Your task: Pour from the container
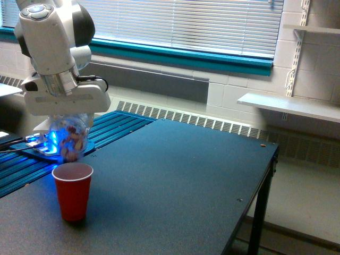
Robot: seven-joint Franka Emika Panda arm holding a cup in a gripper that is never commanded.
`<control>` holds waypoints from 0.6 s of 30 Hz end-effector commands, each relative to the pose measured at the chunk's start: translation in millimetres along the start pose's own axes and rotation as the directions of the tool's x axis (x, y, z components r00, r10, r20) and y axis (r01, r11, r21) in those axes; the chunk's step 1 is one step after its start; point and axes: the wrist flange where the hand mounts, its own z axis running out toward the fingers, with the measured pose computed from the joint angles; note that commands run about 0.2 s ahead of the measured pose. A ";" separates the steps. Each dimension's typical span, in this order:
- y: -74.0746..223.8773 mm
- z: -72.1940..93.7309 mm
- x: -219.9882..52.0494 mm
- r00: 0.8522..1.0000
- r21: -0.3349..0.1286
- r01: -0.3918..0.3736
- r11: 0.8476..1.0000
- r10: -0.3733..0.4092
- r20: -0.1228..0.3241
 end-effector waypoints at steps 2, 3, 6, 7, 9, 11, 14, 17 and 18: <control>-4.3 -1.3 -0.7 1.000 -0.015 -0.014 1.000 0.014 0.007; -4.5 -1.1 -0.8 1.000 -0.017 -0.015 1.000 0.015 0.006; -4.8 1.1 -2.2 1.000 -0.023 -0.015 1.000 0.015 0.007; -4.9 2.1 -3.0 1.000 -0.024 -0.015 1.000 0.015 0.011; -5.5 4.1 -4.7 1.000 -0.025 -0.008 1.000 0.009 0.014; -6.1 5.7 -6.6 1.000 -0.029 -0.005 1.000 0.005 0.017; -8.1 6.9 -9.3 1.000 -0.027 0.002 1.000 -0.001 0.021; -10.5 7.8 -12.1 1.000 -0.023 0.007 1.000 -0.007 0.024; -11.6 8.3 -13.2 1.000 -0.013 0.003 1.000 -0.003 0.028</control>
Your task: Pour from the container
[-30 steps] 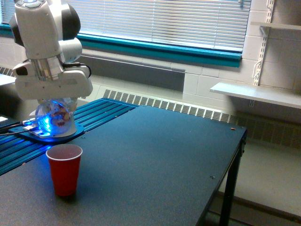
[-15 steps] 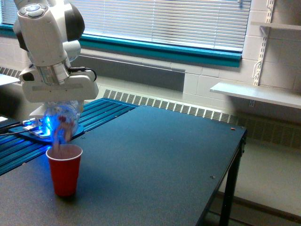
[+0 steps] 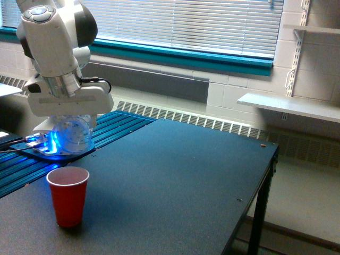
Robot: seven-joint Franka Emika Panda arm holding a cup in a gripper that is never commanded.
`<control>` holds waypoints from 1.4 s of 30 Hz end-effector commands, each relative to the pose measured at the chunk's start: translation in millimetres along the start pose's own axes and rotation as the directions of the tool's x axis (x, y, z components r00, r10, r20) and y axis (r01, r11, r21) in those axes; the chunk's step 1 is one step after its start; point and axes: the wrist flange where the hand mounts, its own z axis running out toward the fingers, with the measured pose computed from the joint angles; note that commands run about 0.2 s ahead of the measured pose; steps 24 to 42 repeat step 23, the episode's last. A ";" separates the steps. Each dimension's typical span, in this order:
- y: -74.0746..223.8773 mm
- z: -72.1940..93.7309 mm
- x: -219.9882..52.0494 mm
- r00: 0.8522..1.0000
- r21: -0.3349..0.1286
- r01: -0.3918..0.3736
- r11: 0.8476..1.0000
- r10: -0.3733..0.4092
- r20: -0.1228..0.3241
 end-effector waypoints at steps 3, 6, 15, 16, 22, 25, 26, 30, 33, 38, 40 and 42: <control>-7.4 5.2 -11.1 1.000 0.010 0.014 1.000 -0.014 0.003; -10.0 2.8 -15.8 1.000 0.010 -0.019 1.000 0.019 -0.009; -7.8 11.5 -26.2 0.996 0.147 -0.059 0.987 0.067 -0.052; -5.8 14.1 -27.8 0.996 0.147 -0.062 0.987 0.071 -0.053; 1.0 22.8 -35.4 0.985 0.145 -0.173 0.974 0.169 0.036; 1.4 22.7 -35.7 0.983 0.142 -0.182 0.973 0.178 0.040; 1.4 22.7 -35.7 0.983 0.142 -0.182 0.973 0.178 0.040; 1.4 22.7 -35.7 0.983 0.142 -0.182 0.973 0.178 0.040; 1.4 22.7 -35.7 0.983 0.142 -0.182 0.973 0.178 0.040; 1.4 22.7 -35.7 0.983 0.142 -0.182 0.973 0.178 0.040; 1.4 22.7 -35.7 0.983 0.142 -0.182 0.973 0.178 0.040; 1.4 22.7 -35.7 0.983 0.142 -0.182 0.973 0.178 0.040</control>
